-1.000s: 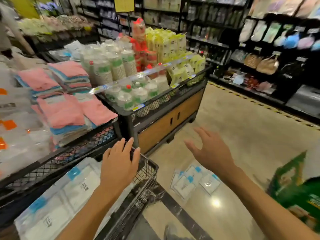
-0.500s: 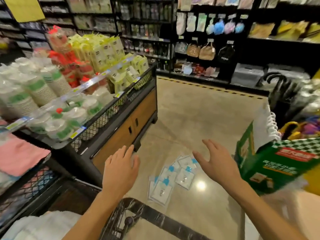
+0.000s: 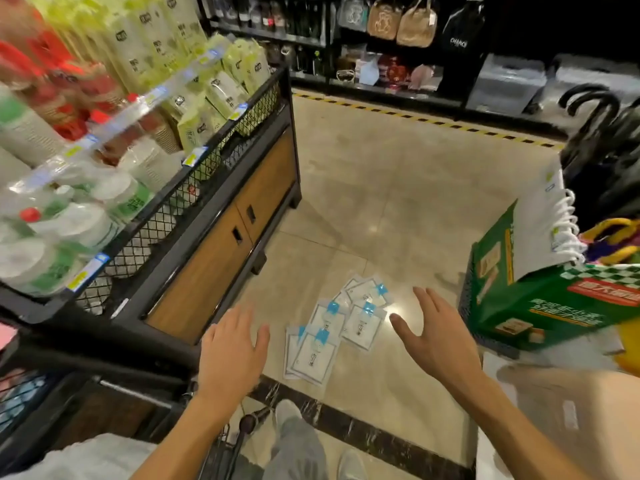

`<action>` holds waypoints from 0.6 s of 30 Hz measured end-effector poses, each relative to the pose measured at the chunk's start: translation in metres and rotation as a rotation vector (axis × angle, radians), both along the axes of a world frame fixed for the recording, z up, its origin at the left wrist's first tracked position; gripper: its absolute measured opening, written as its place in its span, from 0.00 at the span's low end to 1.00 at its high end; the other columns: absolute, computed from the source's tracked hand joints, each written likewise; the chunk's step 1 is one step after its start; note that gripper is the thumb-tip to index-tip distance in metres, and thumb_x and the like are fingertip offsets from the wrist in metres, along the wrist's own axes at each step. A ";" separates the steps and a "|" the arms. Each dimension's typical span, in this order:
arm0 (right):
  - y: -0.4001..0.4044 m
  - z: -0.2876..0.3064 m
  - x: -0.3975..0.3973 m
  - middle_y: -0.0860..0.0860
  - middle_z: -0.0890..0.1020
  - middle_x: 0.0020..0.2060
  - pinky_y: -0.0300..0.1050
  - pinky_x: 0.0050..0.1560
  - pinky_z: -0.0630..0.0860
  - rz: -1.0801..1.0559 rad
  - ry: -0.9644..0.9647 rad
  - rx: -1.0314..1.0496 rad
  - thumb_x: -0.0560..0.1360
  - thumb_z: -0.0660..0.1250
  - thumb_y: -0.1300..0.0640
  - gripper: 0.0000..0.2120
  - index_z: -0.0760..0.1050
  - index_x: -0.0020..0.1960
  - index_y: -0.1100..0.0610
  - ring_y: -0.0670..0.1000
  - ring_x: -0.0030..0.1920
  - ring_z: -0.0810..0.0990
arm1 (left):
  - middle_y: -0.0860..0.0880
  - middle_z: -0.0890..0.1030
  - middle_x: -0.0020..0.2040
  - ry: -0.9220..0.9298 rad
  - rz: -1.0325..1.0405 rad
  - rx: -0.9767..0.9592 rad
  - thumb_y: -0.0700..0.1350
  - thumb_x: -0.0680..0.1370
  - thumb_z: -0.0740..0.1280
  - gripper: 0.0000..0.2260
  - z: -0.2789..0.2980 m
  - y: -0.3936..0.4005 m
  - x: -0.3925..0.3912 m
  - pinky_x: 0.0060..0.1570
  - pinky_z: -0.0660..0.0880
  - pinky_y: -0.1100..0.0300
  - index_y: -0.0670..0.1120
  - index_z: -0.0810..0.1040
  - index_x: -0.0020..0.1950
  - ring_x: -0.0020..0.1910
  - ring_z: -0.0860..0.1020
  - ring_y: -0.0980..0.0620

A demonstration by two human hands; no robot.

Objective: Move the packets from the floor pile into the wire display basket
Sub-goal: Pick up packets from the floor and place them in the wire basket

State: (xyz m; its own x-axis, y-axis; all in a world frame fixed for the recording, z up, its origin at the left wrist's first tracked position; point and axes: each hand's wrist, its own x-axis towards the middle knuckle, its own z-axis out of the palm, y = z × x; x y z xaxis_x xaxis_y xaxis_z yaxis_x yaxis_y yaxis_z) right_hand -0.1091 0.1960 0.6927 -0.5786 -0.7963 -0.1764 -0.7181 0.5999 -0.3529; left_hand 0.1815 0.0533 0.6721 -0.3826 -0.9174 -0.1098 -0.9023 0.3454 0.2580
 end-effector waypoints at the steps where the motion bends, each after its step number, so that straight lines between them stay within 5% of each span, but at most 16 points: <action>1: -0.007 -0.008 -0.001 0.51 0.65 0.80 0.52 0.79 0.61 -0.013 -0.003 0.005 0.80 0.59 0.33 0.37 0.59 0.82 0.53 0.54 0.79 0.63 | 0.46 0.71 0.77 0.002 -0.007 0.015 0.57 0.85 0.54 0.26 -0.011 -0.009 -0.002 0.75 0.64 0.46 0.47 0.66 0.80 0.76 0.68 0.47; 8: -0.072 -0.068 -0.005 0.53 0.62 0.81 0.55 0.82 0.55 -0.081 0.050 0.081 0.78 0.59 0.31 0.41 0.58 0.83 0.54 0.56 0.81 0.58 | 0.45 0.62 0.81 -0.016 -0.077 0.146 0.60 0.84 0.53 0.30 -0.092 -0.087 -0.018 0.79 0.57 0.45 0.47 0.57 0.83 0.81 0.59 0.47; 14: -0.136 -0.152 -0.019 0.55 0.62 0.81 0.56 0.82 0.54 -0.092 0.061 0.108 0.77 0.59 0.29 0.43 0.57 0.83 0.55 0.57 0.82 0.57 | 0.43 0.65 0.80 -0.159 -0.146 0.166 0.65 0.81 0.46 0.35 -0.173 -0.134 -0.037 0.76 0.63 0.42 0.46 0.61 0.82 0.79 0.63 0.44; 18: -0.176 -0.261 -0.039 0.54 0.61 0.82 0.56 0.82 0.49 -0.082 0.046 0.158 0.77 0.56 0.27 0.45 0.55 0.83 0.56 0.56 0.82 0.56 | 0.42 0.67 0.79 -0.249 -0.139 0.196 0.66 0.81 0.43 0.36 -0.275 -0.152 -0.056 0.74 0.64 0.41 0.45 0.64 0.81 0.77 0.67 0.43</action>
